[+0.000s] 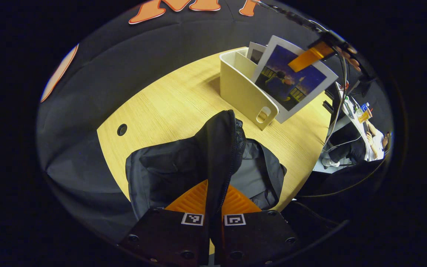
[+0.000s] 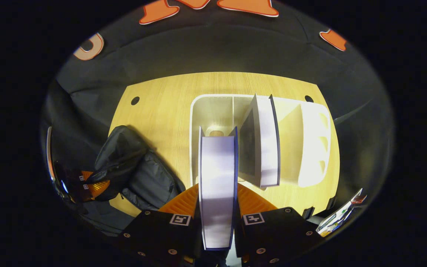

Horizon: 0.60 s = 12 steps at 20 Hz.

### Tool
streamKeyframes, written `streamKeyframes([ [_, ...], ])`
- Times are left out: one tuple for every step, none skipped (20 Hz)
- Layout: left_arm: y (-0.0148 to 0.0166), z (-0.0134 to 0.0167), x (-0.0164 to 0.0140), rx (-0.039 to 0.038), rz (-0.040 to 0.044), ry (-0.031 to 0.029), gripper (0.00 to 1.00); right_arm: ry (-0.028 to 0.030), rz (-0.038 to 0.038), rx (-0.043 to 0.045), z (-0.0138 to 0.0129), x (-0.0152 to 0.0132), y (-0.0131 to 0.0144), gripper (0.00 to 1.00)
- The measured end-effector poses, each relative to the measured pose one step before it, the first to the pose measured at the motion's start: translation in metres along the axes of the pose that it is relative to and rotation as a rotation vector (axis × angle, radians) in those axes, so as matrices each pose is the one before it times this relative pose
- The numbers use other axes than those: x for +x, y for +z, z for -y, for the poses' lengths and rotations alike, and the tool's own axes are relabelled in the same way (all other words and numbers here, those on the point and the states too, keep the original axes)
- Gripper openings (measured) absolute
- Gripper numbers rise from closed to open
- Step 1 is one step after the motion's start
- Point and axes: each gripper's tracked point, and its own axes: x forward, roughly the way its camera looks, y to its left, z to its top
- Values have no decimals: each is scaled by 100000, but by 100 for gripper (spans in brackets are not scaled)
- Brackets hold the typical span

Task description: Open the schoolbag, grab two books from the bookshelf and put them into the schoolbag.

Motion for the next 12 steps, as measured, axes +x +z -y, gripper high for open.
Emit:
streamKeyframes([
  [-30, -48, 104, -93, -18, -68, 6, 577, 569, 318, 26, -551, -894, 37],
  [-12, 72, 51, 153, 14, -168, 6, 574, 292, -84, -48, -340, -790, 37],
  [-126, -17, -28, 69, -80, -165, 6, 31, 303, 892, 137, -595, -945, 37],
  [-67, 28, 54, -85, -253, -288, 7, 363, 607, 645, 12, -445, -770, 37],
  [-26, 49, 25, 67, -133, -217, 6, 971, 429, 826, -76, -241, -1044, 37],
  [123, 43, -22, 71, -328, -9, 6, 1347, 516, 1684, -47, -359, -840, 37],
  [77, -102, -59, 427, -120, 83, 7, 1530, 221, 2096, 107, -307, -913, 37],
  [135, -2, -62, 251, -327, 65, 6, 1195, 155, 2354, 243, -465, -938, 37],
  [-199, 28, 66, 260, -118, -4, 7, 906, 181, 2167, 535, -458, -1026, 37],
  [-43, 123, 91, 368, -291, -136, 7, 372, 531, 2434, 390, -348, -626, 37],
  [40, -82, -80, 596, -253, -54, 7, 677, 467, 1871, 548, -277, -618, 37],
  [77, -73, 6, 465, -355, 112, 7, 864, 583, 2397, 390, -430, -625, 37],
])
